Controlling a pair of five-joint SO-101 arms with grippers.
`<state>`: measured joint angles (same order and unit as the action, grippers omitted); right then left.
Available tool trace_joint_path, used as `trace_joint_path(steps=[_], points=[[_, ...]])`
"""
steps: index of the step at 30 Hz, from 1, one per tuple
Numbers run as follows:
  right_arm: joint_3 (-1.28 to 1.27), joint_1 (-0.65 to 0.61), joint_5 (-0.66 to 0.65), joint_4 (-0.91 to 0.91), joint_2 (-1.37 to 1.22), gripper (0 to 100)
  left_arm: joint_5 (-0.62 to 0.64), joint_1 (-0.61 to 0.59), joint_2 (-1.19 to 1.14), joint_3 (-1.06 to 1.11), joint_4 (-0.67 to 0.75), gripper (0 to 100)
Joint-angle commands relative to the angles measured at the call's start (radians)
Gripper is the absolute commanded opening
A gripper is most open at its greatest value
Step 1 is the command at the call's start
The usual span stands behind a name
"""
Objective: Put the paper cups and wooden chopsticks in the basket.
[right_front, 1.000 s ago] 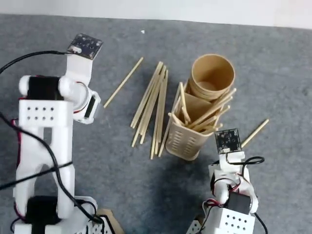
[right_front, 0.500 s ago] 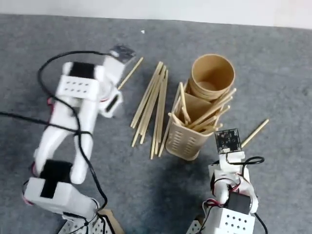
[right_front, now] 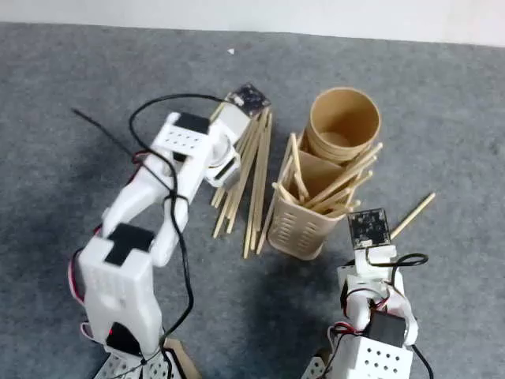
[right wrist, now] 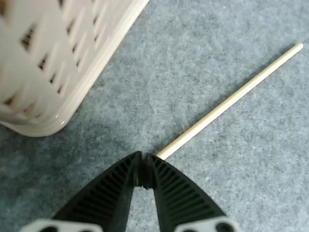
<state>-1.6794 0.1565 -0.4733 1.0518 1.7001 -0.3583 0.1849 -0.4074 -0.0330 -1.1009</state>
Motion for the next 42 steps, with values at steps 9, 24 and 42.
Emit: trace_joint_path(steps=[9,24,42], points=[[-0.145,-0.007,-0.005,0.007,0.008,1.5,-0.005,0.008,-0.280,-0.236,0.009,22],[-0.145,-0.007,-0.005,0.007,0.008,1.5,-0.005,-0.025,-0.351,-0.481,-0.193,0],[-0.145,-0.007,-0.005,0.007,0.008,1.5,0.157,-0.071,-0.351,-1.592,-0.664,0]])
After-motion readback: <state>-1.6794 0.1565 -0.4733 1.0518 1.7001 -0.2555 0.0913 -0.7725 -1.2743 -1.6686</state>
